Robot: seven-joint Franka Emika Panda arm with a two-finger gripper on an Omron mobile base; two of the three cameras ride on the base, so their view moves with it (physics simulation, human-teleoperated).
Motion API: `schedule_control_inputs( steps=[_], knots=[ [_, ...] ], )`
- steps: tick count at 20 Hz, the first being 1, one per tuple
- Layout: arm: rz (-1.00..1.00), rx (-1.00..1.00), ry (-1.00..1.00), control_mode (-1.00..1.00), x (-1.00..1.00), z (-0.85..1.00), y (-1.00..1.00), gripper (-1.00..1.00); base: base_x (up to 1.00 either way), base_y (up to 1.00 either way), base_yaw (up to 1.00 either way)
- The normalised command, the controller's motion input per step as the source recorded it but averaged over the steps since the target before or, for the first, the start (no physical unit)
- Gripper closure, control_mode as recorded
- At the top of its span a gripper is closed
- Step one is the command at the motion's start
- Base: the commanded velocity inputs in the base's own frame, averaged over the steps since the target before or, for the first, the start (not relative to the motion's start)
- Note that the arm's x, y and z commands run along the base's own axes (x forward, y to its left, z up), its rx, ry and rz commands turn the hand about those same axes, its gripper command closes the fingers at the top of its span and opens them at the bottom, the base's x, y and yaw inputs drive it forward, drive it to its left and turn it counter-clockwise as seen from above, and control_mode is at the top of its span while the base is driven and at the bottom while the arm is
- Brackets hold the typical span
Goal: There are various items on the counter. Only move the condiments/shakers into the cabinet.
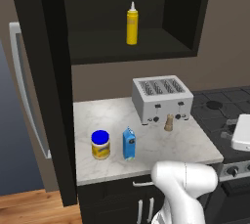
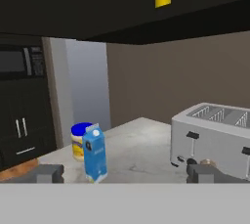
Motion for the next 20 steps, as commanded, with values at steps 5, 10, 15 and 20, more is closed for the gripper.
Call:
schedule_control_inputs(
  steps=[5, 10, 15, 20],
  knots=[
    [0.00, 0.00, 0.00, -1.00, 0.29, -0.08, 0.00, -1.00, 0.00, 0.00, 0.00],
    [0.00, 0.00, 0.00, -1.00, 0.28, -0.03, 0.00, -1.00, 0.00, 0.00, 0.00],
    [0.00, -0.01, 0.00, -1.00, 0.31, -0.07, 0.04, -1.00, 0.00, 0.00, 0.00],
    [0.00, -0.02, 0.00, -1.00, 0.40, -0.12, 0.14, -1.00, 0.00, 0.00, 0.00]
  ],
)
